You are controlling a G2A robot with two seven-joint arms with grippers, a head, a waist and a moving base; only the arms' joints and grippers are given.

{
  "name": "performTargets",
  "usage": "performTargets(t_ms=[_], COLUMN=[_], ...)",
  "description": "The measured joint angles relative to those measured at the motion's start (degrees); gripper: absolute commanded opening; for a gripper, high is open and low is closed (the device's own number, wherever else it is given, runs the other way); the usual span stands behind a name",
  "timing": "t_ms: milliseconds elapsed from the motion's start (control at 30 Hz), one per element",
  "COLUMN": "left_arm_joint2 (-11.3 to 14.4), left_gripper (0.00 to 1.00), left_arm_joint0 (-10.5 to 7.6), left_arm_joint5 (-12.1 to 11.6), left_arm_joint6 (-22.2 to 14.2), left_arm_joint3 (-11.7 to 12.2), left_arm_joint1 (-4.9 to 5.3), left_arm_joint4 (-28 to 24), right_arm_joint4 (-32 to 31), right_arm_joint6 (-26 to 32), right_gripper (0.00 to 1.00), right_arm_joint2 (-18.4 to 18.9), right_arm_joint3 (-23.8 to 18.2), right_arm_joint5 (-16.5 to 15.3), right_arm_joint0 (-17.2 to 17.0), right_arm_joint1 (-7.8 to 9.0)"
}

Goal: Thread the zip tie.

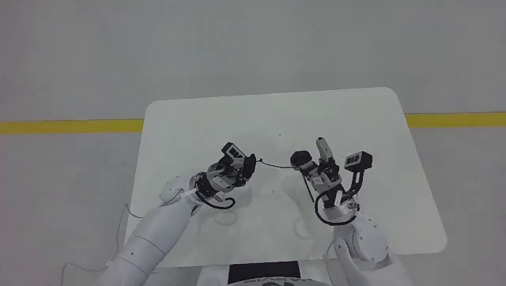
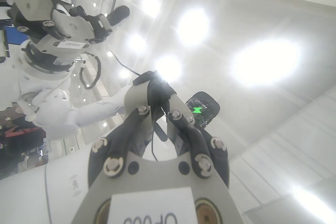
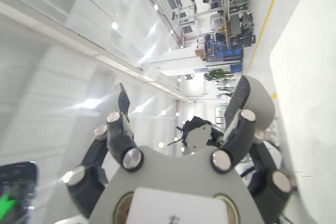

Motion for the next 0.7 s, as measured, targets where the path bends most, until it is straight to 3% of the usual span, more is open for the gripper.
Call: performTargets(t_ms=[267, 500, 700], left_arm_joint2=[0.0, 0.0, 0.0], left_gripper=[0.0, 0.0, 0.0], left_arm_joint0=[0.0, 0.0, 0.0], left_arm_joint5=[0.0, 0.0, 0.0], left_arm_joint6=[0.0, 0.0, 0.0], left_arm_joint3=[0.0, 0.0, 0.0], left_arm_joint1=[0.0, 0.0, 0.0], left_arm_joint4=[0.0, 0.0, 0.0], right_arm_joint4=[-20.49, -19.08, -23.99], right_arm_joint6=[0.8, 0.72, 0.59], right_gripper=[1.0, 1.0, 1.0], right_arm_joint2=[0.81, 0.83, 3.73], right_arm_joint3=[-4.29, -4.22, -4.5], right_arm_joint5=[0.0, 0.01, -0.01], right_arm_joint0=[1.66, 1.64, 2.41], right_arm_joint1=[0.31, 0.3, 0.95])
